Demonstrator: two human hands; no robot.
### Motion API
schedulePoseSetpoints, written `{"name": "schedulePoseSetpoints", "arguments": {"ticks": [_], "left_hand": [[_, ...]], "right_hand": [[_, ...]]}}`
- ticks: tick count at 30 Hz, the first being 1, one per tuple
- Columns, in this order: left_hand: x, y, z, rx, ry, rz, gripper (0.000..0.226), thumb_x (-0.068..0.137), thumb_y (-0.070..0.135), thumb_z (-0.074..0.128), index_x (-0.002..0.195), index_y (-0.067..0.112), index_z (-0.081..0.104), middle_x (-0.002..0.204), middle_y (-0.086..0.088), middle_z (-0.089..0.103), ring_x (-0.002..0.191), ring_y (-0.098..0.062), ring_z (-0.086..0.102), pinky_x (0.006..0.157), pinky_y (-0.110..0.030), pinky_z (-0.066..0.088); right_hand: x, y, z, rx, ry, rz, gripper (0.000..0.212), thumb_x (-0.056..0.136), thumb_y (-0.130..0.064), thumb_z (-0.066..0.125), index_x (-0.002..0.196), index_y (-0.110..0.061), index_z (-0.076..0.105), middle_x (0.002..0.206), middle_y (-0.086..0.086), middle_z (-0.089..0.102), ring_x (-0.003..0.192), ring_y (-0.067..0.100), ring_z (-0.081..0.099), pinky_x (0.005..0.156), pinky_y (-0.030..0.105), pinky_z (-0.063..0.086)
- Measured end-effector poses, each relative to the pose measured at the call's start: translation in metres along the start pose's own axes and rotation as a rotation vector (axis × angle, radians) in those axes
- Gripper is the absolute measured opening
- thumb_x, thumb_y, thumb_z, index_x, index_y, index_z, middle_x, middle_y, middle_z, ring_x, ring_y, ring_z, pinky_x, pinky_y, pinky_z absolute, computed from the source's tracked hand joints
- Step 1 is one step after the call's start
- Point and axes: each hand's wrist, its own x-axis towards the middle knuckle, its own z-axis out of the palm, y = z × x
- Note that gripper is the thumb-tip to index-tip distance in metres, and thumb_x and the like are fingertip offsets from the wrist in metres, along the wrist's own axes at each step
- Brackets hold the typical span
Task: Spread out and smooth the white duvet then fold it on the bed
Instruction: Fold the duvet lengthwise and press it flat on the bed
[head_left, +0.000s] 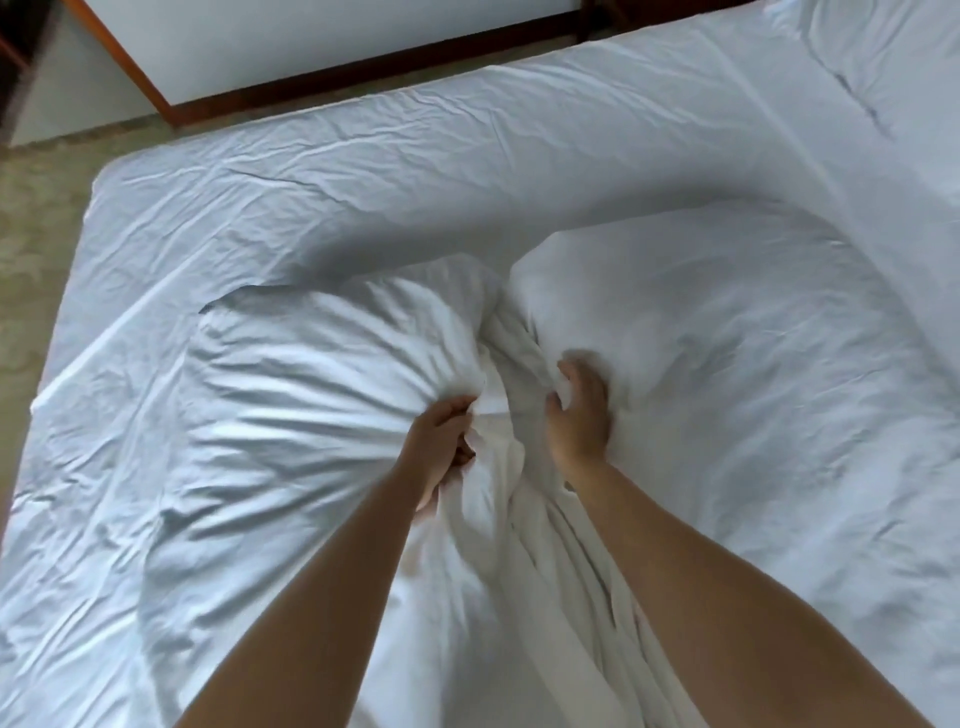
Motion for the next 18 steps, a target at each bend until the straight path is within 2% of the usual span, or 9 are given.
{"name": "schedulePoseSetpoints", "arguments": {"ticks": [1, 2, 3, 5, 6, 8, 11, 15, 18], "left_hand": [[0.003, -0.005, 0.002, 0.0, -0.009, -0.011, 0.029, 0.094, 0.001, 0.045, 0.115, 0.005, 0.064, 0.06, 0.0, 0.051, 0.046, -0.007, 0.044, 0.044, -0.014, 0.04], [0.005, -0.009, 0.003, 0.02, -0.014, -0.012, 0.033, 0.092, -0.003, 0.043, 0.114, 0.007, 0.065, 0.062, 0.0, 0.055, 0.05, -0.008, 0.046, 0.048, -0.014, 0.043], [0.007, -0.012, 0.004, 0.061, -0.017, -0.003, 0.037, 0.09, -0.006, 0.042, 0.114, 0.009, 0.066, 0.067, -0.001, 0.06, 0.054, -0.009, 0.049, 0.052, -0.015, 0.045], [0.011, -0.019, 0.004, 0.188, -0.02, 0.05, 0.038, 0.088, -0.005, 0.046, 0.112, 0.015, 0.066, 0.082, -0.005, 0.068, 0.063, -0.014, 0.059, 0.06, -0.021, 0.052], [0.014, -0.022, 0.002, 0.26, -0.016, 0.083, 0.035, 0.087, -0.003, 0.05, 0.11, 0.018, 0.067, 0.088, -0.007, 0.07, 0.071, -0.016, 0.064, 0.065, -0.024, 0.055], [0.025, -0.031, -0.003, 0.384, -0.001, 0.147, 0.03, 0.084, 0.0, 0.059, 0.105, 0.02, 0.068, 0.093, -0.003, 0.071, 0.083, -0.017, 0.067, 0.075, -0.026, 0.055], [0.049, -0.049, -0.002, 0.536, -0.024, 0.211, 0.036, 0.08, -0.002, 0.062, 0.111, 0.015, 0.07, 0.102, 0.002, 0.068, 0.092, -0.014, 0.064, 0.081, -0.018, 0.049], [0.073, -0.072, 0.006, 0.611, -0.075, 0.217, 0.039, 0.079, -0.005, 0.061, 0.116, 0.006, 0.068, 0.114, -0.006, 0.068, 0.099, -0.015, 0.062, 0.078, -0.006, 0.041], [0.067, -0.074, 0.005, 0.618, -0.096, 0.227, 0.039, 0.082, -0.001, 0.062, 0.12, 0.007, 0.066, 0.113, -0.005, 0.067, 0.098, -0.012, 0.06, 0.074, -0.002, 0.037]], "right_hand": [[-0.001, 0.004, 0.004, -0.04, -0.046, -0.007, 0.047, 0.09, -0.018, 0.057, 0.136, -0.013, 0.047, 0.143, 0.005, 0.044, 0.132, 0.021, 0.039, 0.11, 0.031, 0.03], [-0.004, 0.003, 0.009, 0.023, -0.188, 0.083, 0.052, 0.089, -0.032, 0.056, 0.138, -0.017, 0.045, 0.145, 0.004, 0.042, 0.132, 0.02, 0.04, 0.111, 0.035, 0.032], [-0.007, -0.003, 0.013, 0.199, -0.382, 0.253, 0.057, 0.085, -0.046, 0.054, 0.135, -0.021, 0.048, 0.143, 0.006, 0.046, 0.127, 0.022, 0.047, 0.109, 0.039, 0.037], [-0.014, -0.02, 0.02, 0.49, -0.702, 0.514, 0.06, 0.081, -0.061, 0.049, 0.123, -0.019, 0.056, 0.122, 0.012, 0.061, 0.103, 0.024, 0.062, 0.096, 0.038, 0.049], [-0.015, -0.024, 0.023, 0.53, -0.771, 0.529, 0.059, 0.087, -0.062, 0.044, 0.124, -0.018, 0.056, 0.116, 0.011, 0.063, 0.101, 0.024, 0.063, 0.095, 0.037, 0.049], [-0.014, -0.021, 0.032, 0.507, -0.78, 0.466, 0.054, 0.097, -0.055, 0.034, 0.137, -0.02, 0.046, 0.129, 0.005, 0.057, 0.117, 0.02, 0.056, 0.106, 0.036, 0.041], [-0.01, 0.013, 0.041, 0.299, -0.713, 0.246, 0.044, 0.1, -0.036, 0.036, 0.145, -0.033, 0.035, 0.142, -0.006, 0.047, 0.128, 0.014, 0.046, 0.112, 0.036, 0.034], [-0.015, 0.041, 0.034, 0.372, -0.619, 0.27, 0.046, 0.102, -0.02, 0.035, 0.147, -0.026, 0.034, 0.145, -0.008, 0.042, 0.135, 0.012, 0.038, 0.113, 0.028, 0.028], [-0.04, 0.041, 0.021, 0.337, -0.531, 0.309, 0.048, 0.103, -0.026, 0.034, 0.15, -0.02, 0.026, 0.152, -0.005, 0.031, 0.139, 0.012, 0.03, 0.108, 0.02, 0.022]]}}
